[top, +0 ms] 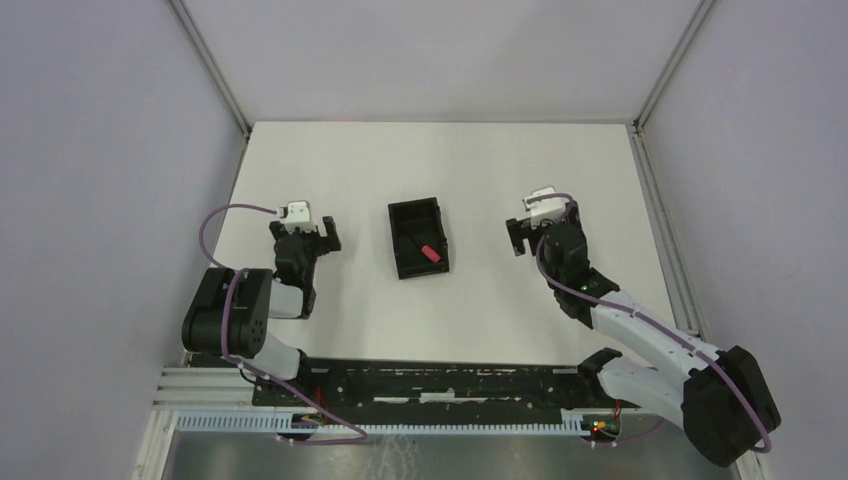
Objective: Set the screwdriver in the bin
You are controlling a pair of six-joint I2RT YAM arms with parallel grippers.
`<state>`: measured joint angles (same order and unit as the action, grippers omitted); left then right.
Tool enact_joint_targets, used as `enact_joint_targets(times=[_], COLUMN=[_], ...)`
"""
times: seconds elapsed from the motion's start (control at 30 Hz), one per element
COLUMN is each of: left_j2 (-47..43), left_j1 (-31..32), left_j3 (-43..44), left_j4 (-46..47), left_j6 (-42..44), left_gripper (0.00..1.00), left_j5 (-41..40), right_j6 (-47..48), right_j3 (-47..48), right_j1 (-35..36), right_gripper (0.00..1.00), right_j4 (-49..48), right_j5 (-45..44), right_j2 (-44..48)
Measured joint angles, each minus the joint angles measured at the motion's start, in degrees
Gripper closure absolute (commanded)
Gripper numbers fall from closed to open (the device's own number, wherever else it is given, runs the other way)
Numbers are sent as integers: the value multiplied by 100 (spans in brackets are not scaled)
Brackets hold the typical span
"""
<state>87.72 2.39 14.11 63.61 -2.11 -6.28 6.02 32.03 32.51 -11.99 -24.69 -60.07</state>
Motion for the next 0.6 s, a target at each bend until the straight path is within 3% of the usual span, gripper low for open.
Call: enact_joint_targets(times=[0.27,0.6], left_j2=[0,0], left_j1=[0,0], left_j3=[0,0], left_j4=[0,-2], left_j6=[0,0], left_gripper=[0,0], left_j5=[0,0], right_j6=[55,-42], right_j3=[-2192,-2736], right_j1=[-693,-737], right_gripper=[2,2], right_j4=[-1674,-2804], right_j5=[-564,-726], right_j2=[365,179])
